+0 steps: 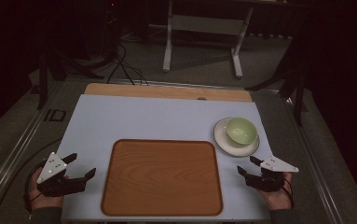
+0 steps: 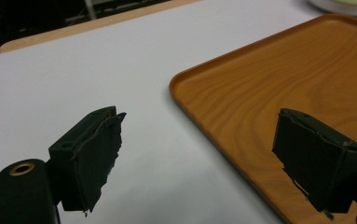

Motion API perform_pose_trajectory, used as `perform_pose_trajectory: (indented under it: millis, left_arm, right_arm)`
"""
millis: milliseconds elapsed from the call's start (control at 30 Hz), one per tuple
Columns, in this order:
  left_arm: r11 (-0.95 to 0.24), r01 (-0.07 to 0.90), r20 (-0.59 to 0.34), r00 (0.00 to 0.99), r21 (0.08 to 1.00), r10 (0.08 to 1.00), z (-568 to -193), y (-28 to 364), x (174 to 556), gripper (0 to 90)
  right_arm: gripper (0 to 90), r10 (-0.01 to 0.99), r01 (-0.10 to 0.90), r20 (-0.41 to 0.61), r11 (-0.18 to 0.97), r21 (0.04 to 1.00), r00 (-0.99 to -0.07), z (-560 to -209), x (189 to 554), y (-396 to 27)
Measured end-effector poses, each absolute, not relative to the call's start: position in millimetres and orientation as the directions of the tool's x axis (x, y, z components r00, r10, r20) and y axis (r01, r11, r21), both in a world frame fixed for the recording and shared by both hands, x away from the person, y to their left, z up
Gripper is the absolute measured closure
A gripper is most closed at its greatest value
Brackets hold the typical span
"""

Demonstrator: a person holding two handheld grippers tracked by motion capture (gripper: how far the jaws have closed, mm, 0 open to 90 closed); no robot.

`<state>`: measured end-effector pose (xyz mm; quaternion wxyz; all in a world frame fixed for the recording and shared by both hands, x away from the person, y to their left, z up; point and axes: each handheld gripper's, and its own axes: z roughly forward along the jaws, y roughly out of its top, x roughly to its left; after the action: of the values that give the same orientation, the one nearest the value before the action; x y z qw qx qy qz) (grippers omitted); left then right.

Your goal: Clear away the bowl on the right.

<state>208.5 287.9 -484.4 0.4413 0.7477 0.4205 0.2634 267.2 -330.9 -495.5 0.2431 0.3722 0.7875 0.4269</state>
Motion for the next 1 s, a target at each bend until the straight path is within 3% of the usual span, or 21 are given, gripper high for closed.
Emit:
perform_pose_trajectory:
  millis: [1000]
  left_arm:
    - [-0.231, 0.388, 0.004, 0.504, 0.892, 0.864, -487.7, 293.1, 211.5, 15.6]
  right_arm:
    - [31.0, 0.764, 0.328, -0.091, 0.377, 0.866, -0.639, -476.0, 272.2, -327.9]
